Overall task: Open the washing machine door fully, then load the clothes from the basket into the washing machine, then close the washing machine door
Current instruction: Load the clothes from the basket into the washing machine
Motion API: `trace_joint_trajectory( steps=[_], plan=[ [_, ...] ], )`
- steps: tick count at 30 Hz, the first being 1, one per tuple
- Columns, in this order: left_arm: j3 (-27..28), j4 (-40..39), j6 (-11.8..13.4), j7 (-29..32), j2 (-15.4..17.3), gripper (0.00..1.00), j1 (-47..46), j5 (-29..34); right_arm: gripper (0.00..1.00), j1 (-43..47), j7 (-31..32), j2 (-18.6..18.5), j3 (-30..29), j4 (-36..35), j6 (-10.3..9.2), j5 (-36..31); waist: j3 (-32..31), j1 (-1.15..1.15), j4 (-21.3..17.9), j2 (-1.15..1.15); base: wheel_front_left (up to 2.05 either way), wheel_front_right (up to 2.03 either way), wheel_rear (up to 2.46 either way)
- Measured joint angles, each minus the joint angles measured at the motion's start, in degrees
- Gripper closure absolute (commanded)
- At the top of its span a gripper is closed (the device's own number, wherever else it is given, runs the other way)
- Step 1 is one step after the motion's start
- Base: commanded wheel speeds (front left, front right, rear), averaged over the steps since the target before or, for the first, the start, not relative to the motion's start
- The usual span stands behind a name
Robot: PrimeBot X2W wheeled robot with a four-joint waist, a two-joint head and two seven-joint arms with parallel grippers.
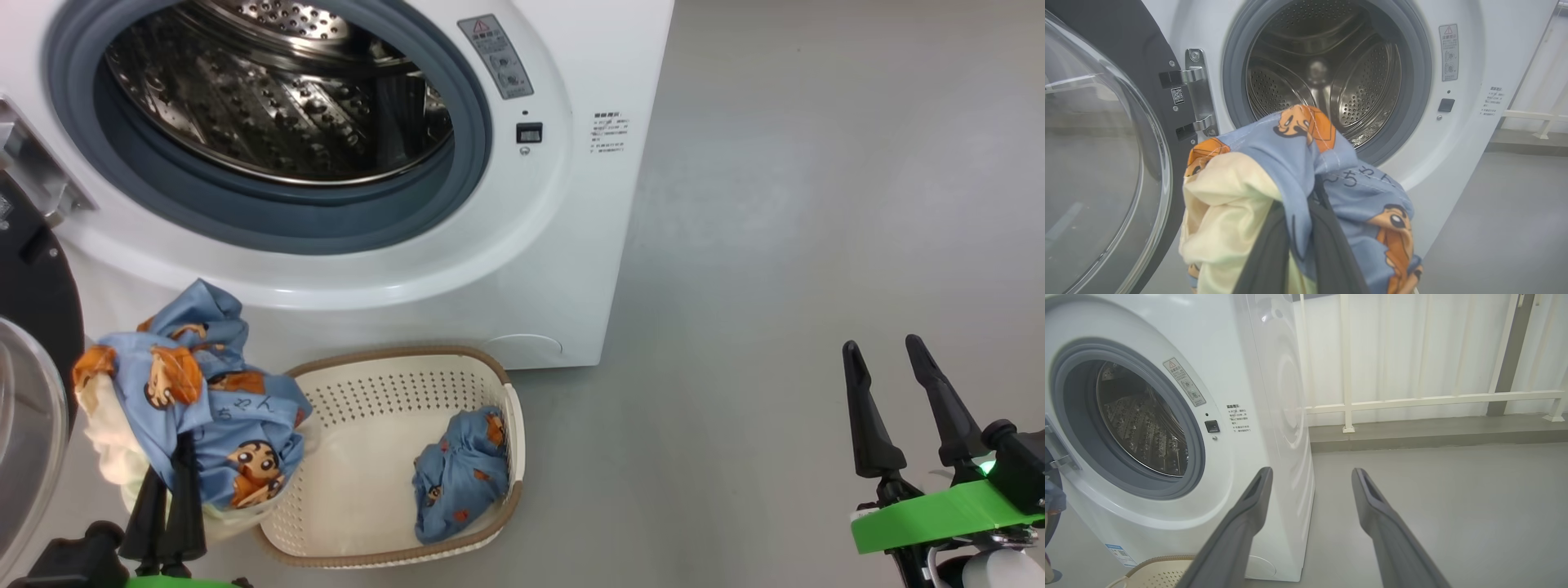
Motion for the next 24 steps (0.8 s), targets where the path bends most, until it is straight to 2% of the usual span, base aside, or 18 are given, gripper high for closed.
trace_joint_trajectory(
  steps=[11,24],
  plan=[
    [1.45,0.24,-1.34,0.0,-0.29,1.0,-3.54,0.6,0.0,-0.56,0.0,0.97,-0.08,-0.46,0.0,0.0,3.21,0.0,-0.83,0.0,0.0,0.0,0.0],
    [0.03,3.88,-2.8,-0.23,1.46,1.0,-19.7,2.6,0.0,-5.77,0.0,2.57,0.09,-1.11,0.0,0.0,10.22,0.01,-3.02,0.0,0.0,0.0,0.0]
  ],
)
